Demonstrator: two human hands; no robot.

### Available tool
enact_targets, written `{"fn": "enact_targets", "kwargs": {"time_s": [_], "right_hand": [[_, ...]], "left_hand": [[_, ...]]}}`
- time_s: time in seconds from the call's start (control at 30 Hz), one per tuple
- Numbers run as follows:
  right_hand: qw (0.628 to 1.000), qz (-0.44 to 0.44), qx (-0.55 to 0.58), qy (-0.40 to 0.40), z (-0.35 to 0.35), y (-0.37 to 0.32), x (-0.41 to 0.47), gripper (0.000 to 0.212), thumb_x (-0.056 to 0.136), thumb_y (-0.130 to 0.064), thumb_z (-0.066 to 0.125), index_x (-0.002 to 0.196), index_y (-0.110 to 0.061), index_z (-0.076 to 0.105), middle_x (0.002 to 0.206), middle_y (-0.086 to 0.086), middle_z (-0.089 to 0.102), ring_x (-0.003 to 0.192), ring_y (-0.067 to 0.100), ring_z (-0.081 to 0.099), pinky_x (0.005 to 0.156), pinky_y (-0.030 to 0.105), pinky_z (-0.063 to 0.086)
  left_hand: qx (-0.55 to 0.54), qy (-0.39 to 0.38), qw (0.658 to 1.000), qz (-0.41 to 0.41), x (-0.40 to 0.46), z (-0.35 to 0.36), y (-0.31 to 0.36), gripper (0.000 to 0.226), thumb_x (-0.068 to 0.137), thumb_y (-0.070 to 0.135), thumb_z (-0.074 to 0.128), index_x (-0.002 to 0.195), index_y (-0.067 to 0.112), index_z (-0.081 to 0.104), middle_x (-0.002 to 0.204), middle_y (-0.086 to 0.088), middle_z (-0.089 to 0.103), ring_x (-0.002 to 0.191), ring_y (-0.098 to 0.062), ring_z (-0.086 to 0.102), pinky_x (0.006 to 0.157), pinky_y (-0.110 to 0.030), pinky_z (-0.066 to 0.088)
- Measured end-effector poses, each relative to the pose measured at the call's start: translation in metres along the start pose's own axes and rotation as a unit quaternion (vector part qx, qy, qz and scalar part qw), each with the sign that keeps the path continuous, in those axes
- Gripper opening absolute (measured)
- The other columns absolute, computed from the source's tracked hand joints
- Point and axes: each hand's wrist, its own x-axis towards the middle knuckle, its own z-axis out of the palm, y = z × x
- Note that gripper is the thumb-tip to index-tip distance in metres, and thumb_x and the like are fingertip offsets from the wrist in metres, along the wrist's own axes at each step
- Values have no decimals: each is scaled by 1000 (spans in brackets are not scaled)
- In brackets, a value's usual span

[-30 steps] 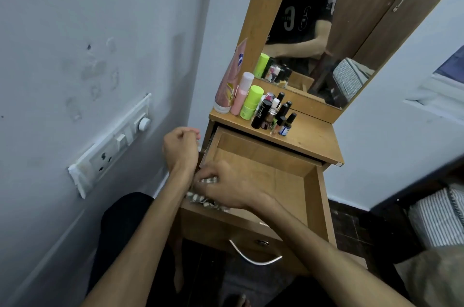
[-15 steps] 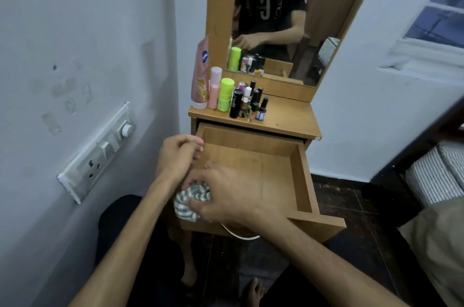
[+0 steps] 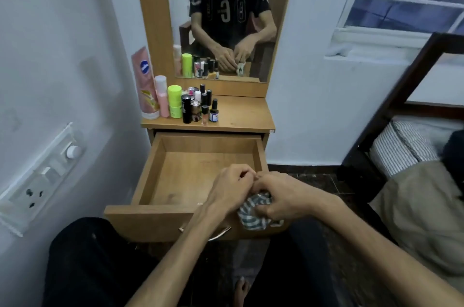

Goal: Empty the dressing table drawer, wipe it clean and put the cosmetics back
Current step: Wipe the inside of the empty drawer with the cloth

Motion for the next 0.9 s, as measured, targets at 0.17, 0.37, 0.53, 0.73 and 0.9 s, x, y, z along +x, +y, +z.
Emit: {"fn": "enact_targets", "kwargs": {"time_s": [0.17,0.37,0.53,0.73,0.9], "right_hand": [[998,23,24,-51,-25,42,-14,38,86,-22,78,120,-36,71,115,-14,61,105,8,60,90,26,54],[952,10,171,254,-40,71,34,21,81,-19,83,96,-28,72,95,-11,71,87,6,65,75,24,53],[938,7,53,343,1,81,114,17,88,-17,75,105,-18,72,106,-2,62,102,19,57,82,38,51],[932,79,-2,355,17,77,124,34,93,-37,69,122,-19,72,124,5,52,116,26,50,81,36,47],[960,127,98,229,-3,84,89,47,86,-49,78,123,-21,72,118,5,65,105,24,65,85,33,50]], "left_hand": [[11,-14,1000,6,12,20,8,24,81,30,53,84,27,76,78,12,74,79,-8,67,74,-33,57],[12,67,998,-1,42,13,-7,16,88,23,61,90,27,76,78,10,72,75,-9,65,66,-30,51],[71,118,990,-44,72,5,-14,18,91,22,58,97,31,72,89,8,72,82,-13,65,75,-34,55],[88,69,993,-32,81,14,-25,25,87,26,61,110,33,68,95,15,69,92,-11,65,83,-37,57],[97,5,995,-5,66,22,-13,18,91,13,62,96,26,73,86,9,70,82,-9,64,67,-28,49]]}}
